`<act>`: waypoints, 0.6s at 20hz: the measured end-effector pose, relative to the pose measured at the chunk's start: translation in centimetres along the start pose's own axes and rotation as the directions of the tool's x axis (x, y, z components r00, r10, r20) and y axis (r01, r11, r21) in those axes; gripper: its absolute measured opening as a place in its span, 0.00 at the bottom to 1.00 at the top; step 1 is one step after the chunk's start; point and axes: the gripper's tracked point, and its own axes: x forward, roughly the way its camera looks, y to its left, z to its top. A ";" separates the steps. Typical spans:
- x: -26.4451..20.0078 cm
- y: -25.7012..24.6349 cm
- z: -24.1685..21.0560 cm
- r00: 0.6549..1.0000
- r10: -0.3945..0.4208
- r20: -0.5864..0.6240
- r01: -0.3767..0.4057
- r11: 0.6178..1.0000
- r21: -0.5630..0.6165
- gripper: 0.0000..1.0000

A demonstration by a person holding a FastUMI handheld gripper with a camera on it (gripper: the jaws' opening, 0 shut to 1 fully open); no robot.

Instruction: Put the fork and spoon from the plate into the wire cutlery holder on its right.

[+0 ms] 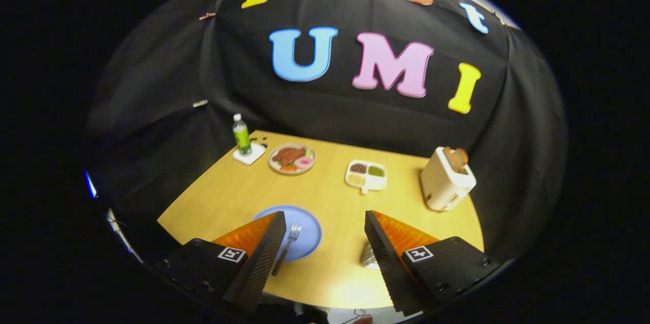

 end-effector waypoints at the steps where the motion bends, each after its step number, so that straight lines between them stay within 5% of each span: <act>1: 1.7 1.1 -1.8 0.998 0.023 -0.065 -0.022 1.000 0.019 0.95; 4: 6.3 3.1 -6.3 0.975 0.048 -0.216 -0.040 0.998 0.041 0.91; 12: 15.0 6.1 -14.5 0.902 0.066 -0.426 -0.051 0.998 0.046 0.63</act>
